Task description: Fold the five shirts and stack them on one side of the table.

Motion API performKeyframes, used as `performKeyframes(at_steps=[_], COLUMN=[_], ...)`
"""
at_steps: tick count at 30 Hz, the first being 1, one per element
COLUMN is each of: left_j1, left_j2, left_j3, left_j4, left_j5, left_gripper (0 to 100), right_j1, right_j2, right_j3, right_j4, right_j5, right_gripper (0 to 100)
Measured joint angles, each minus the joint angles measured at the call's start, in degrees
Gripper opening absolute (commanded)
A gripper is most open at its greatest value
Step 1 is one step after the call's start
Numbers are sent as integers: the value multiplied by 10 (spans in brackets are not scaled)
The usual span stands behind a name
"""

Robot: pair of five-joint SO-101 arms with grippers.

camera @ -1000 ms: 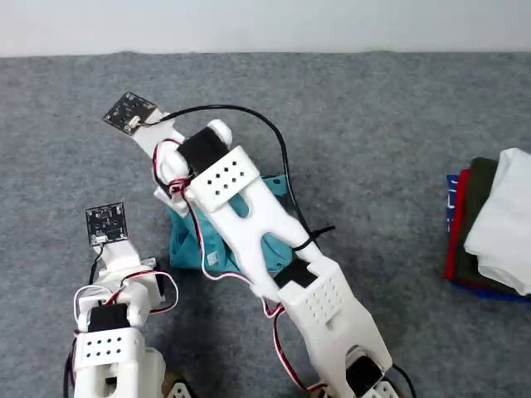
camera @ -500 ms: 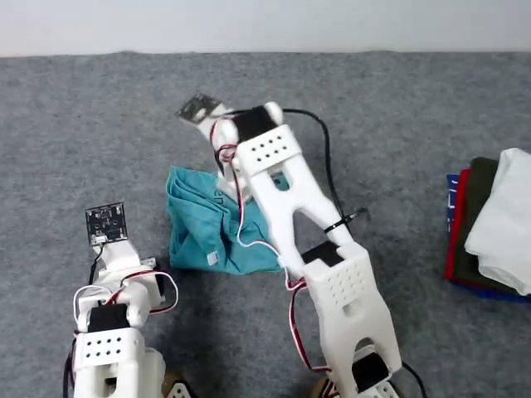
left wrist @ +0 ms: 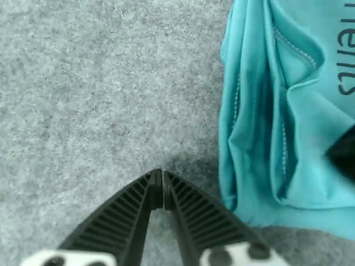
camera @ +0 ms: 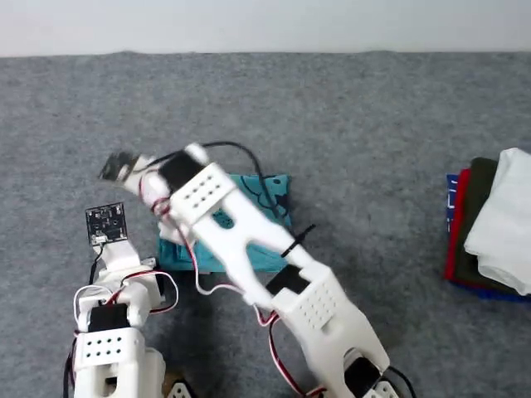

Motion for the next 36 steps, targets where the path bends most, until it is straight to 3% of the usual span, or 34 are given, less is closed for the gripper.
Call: performKeyframes(at_steps=[9, 15, 24, 29, 36], left_j1=[0, 0, 0, 0, 0], left_j2=[0, 0, 0, 0, 0], left_j3=[0, 0, 0, 0, 0], left_j4=[0, 0, 0, 0, 0], left_j5=[0, 0, 0, 0, 0], left_gripper=[15, 15, 15, 15, 15], right_j1=[118, 105, -9, 6, 80], right_j2=[-10, -25, 26, 26, 26], right_j3=[-41, 62, 69, 65, -32], right_j4=[3, 3, -39, -50, -6], right_j5=[0, 0, 0, -1, -12], right_gripper=[12, 10, 9, 11, 11])
